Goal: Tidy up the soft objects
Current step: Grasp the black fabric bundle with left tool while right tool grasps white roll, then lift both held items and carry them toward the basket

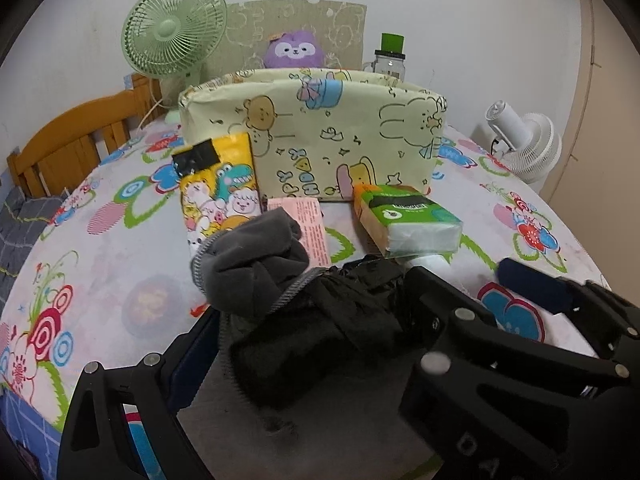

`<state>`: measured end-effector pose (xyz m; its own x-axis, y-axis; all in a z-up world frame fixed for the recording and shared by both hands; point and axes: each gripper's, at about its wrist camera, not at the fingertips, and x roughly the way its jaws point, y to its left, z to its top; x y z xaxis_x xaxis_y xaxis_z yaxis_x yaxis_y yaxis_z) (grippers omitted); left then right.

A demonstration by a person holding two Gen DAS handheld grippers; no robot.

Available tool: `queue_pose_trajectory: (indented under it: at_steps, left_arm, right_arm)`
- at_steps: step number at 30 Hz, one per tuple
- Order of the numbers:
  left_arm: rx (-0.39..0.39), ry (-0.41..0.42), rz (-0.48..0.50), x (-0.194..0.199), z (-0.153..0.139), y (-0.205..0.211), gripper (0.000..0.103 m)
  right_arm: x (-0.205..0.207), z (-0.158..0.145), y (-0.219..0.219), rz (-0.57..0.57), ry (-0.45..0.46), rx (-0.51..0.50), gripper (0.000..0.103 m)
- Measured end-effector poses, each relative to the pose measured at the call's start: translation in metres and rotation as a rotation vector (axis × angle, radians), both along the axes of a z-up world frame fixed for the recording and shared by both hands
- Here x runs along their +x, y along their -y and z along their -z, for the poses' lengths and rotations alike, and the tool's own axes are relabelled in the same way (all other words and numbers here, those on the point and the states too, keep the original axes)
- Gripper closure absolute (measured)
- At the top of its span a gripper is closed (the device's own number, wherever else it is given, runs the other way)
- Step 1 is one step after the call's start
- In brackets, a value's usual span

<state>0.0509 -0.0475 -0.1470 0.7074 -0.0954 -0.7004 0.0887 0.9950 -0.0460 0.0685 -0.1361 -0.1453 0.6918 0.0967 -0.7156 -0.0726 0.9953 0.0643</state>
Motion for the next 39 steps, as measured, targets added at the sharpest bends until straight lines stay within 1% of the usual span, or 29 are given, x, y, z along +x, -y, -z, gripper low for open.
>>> queue_pose_trajectory:
  at_steps: [2, 4, 7, 9, 10, 12, 14, 18, 20, 21, 22, 23, 24, 27, 31, 36, 39]
  left_arm:
    - [-0.001, -0.004, 0.003, 0.001, 0.002, 0.001, 0.005]
    - [-0.009, -0.007, 0.009, 0.002, 0.002, 0.001, 0.006]
    - [-0.030, -0.013, 0.031, 0.002, 0.002, 0.002, 0.014]
    - [-0.031, -0.012, 0.037, 0.001, 0.001, 0.003, 0.021]
    - [-0.030, -0.013, 0.041, 0.001, 0.001, 0.004, 0.023]
    - [-0.028, -0.010, 0.042, 0.000, 0.000, 0.005, 0.032]
    - [-0.029, -0.008, 0.047, -0.001, -0.001, 0.006, 0.036]
    - [-0.017, -0.004, 0.052, -0.005, -0.002, 0.009, 0.050]
    - [-0.016, -0.004, 0.051, -0.006, -0.003, 0.009, 0.053]
    - [-0.011, -0.001, 0.051, -0.007, -0.003, 0.010, 0.055]
    - [-0.010, -0.001, 0.051, -0.008, -0.003, 0.010, 0.057]
    - [-0.010, 0.000, 0.052, -0.008, -0.003, 0.011, 0.060]
    - [-0.010, 0.001, 0.054, -0.009, -0.003, 0.012, 0.062]
    - [-0.005, 0.006, 0.054, -0.011, -0.004, 0.012, 0.067]
    - [0.001, 0.017, 0.050, -0.015, -0.007, 0.012, 0.071]
    - [0.026, 0.022, 0.021, -0.015, -0.008, 0.008, 0.071]
    - [0.044, 0.022, 0.015, -0.015, -0.006, 0.006, 0.070]
  right_arm:
    - [0.001, 0.002, 0.001, 0.001, -0.003, 0.002, 0.037]
    - [0.002, 0.003, 0.001, 0.001, -0.005, 0.011, 0.042]
    - [0.003, 0.004, 0.004, 0.000, -0.014, 0.037, 0.047]
    - [0.003, 0.004, 0.005, 0.007, -0.017, 0.046, 0.051]
    - [0.002, 0.004, 0.005, 0.010, -0.017, 0.049, 0.051]
    - [0.002, 0.004, 0.006, 0.017, -0.019, 0.050, 0.051]
    - [0.000, 0.003, 0.007, 0.021, -0.015, 0.046, 0.051]
    - [-0.002, 0.003, 0.009, 0.031, -0.028, 0.047, 0.050]
    - [-0.004, 0.003, 0.010, 0.034, -0.029, 0.047, 0.051]
    - [-0.005, 0.003, 0.010, 0.032, -0.031, 0.046, 0.057]
    - [-0.005, 0.003, 0.010, 0.031, -0.034, 0.049, 0.060]
    - [-0.005, 0.002, 0.010, 0.031, -0.035, 0.049, 0.068]
    - [-0.006, 0.002, 0.010, 0.033, -0.035, 0.045, 0.071]
    - [-0.008, 0.002, 0.010, 0.035, -0.035, 0.045, 0.075]
    - [-0.011, 0.000, 0.011, 0.030, -0.034, 0.054, 0.078]
    - [-0.011, 0.000, 0.008, 0.010, -0.041, 0.061, 0.078]
    - [-0.009, 0.002, 0.006, 0.003, -0.058, 0.055, 0.075]
